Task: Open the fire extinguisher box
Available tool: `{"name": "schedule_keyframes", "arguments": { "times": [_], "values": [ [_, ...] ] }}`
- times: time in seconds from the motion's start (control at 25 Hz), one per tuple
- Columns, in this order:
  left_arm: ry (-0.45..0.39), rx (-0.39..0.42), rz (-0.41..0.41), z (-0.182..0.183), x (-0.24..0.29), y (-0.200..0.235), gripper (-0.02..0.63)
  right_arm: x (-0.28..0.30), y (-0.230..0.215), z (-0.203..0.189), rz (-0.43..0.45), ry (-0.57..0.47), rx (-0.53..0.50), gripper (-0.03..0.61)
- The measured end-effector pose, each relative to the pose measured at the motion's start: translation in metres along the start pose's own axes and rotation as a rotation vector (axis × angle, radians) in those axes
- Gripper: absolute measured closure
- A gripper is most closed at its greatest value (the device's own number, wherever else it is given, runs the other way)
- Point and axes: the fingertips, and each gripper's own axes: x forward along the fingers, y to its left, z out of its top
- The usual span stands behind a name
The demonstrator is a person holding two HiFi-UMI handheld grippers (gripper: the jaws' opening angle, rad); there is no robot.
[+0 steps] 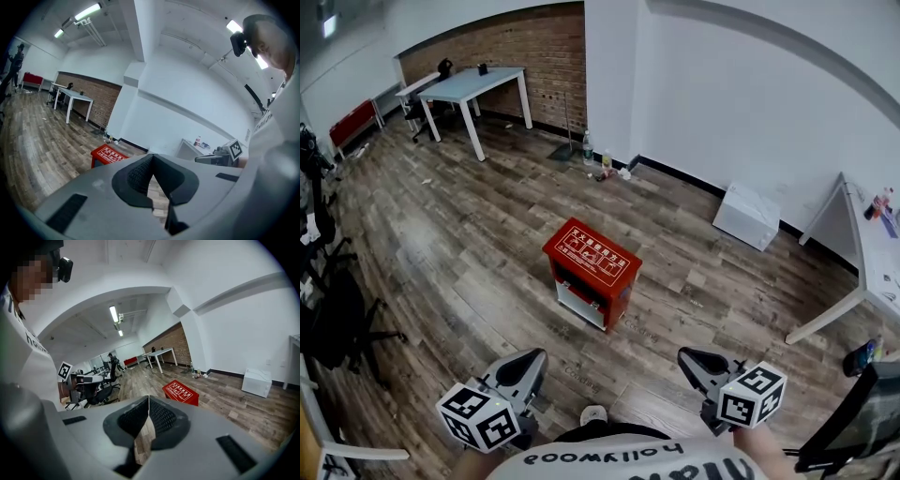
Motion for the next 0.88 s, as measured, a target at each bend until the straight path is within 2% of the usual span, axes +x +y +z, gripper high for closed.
{"name": "schedule_keyframes", "arguments": {
  "times": [0.44,0.68,0.88],
  "values": [
    [0.012,0.014,-0.027,0.039,0.03,0.06,0.609,0.067,-0.007,0.038,-0.002,-0.004,-0.011,0.569],
    [0.006,0.028,-0.055,0.059,0.05,0.077,0.609,0.091,-0.007,0.055,0.004,-0.009,-0.032,0.569],
    [-0.001,0.011,-0.042,0.058,0.056,0.092,0.609,0.097,-0.016,0.049,-0.021,0.02,-0.053,0.569]
  ]
}}
